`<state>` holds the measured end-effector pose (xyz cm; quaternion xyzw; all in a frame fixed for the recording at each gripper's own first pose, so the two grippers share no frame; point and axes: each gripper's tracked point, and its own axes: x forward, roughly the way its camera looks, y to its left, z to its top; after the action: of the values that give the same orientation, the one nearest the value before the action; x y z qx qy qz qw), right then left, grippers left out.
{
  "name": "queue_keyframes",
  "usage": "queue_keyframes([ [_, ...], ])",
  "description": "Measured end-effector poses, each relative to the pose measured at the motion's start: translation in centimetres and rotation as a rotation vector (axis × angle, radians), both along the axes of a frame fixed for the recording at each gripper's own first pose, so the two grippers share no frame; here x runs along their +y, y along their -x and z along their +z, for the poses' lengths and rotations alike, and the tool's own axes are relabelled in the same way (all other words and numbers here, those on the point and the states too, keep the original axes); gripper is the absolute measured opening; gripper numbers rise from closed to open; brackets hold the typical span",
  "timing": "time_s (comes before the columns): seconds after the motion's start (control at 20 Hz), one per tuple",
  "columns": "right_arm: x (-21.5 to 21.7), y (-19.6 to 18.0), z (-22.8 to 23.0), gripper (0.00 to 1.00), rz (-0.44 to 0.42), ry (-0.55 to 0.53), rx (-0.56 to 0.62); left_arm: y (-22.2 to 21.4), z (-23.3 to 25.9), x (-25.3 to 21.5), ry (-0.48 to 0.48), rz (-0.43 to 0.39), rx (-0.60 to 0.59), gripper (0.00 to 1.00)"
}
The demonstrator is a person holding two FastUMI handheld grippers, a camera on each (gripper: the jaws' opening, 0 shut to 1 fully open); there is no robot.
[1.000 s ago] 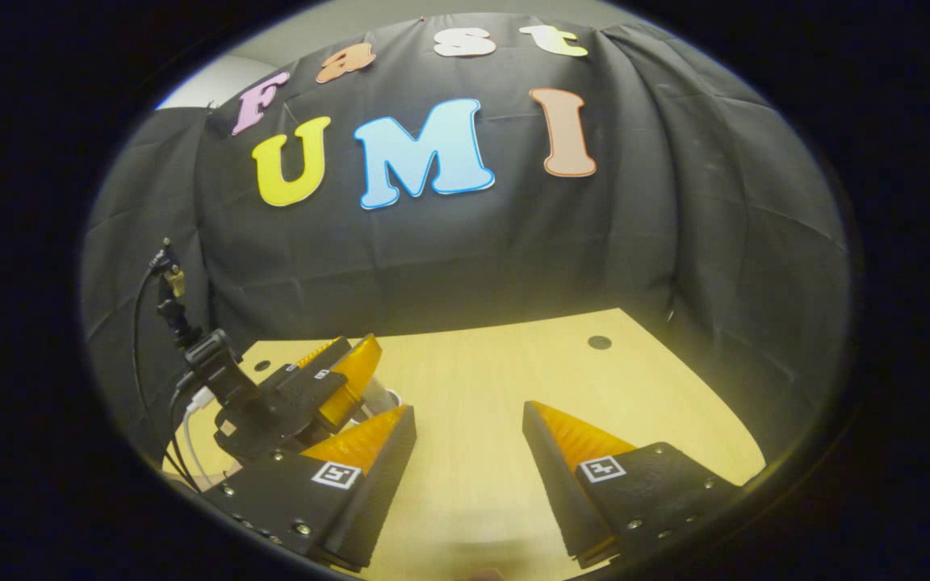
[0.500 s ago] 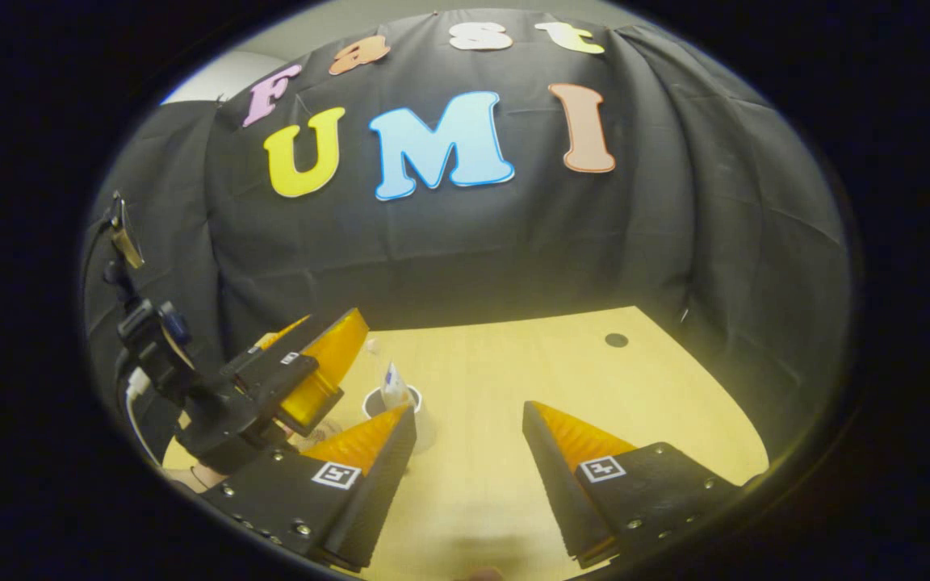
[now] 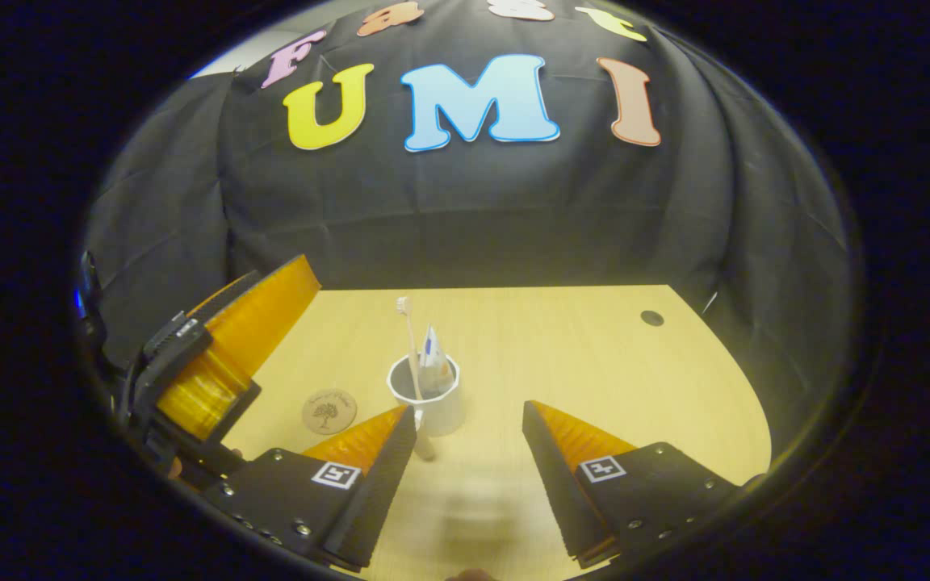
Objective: Put the toothbrush and toothpaste on the desktop into the cup, then pick up the cup and place it on the coaster on the desktop.
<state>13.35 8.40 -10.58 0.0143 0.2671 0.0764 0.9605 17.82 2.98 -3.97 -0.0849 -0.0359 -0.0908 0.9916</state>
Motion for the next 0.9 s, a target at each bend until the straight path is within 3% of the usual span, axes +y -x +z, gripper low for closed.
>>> queue_keyframes([
  [0.35,2.8,-1.2,-3.3,0.83,0.052,0.041,0.147,2.3,-0.6,4.3,-0.005,0.100,0.065,0.95],
  [0.5,3.8,-2.0,-5.2,0.80,0.062,0.052,0.229,3.3,-0.7,5.2,-0.012,0.120,0.088,0.97],
  [0.55,3.8,-2.2,-5.7,0.83,0.061,0.069,0.257,3.5,-0.8,5.4,-0.009,0.124,0.095,0.97],
  [0.9,5.0,-3.8,-8.8,0.83,0.083,0.166,0.425,5.4,-1.4,7.8,0.033,0.165,0.126,0.97],
])
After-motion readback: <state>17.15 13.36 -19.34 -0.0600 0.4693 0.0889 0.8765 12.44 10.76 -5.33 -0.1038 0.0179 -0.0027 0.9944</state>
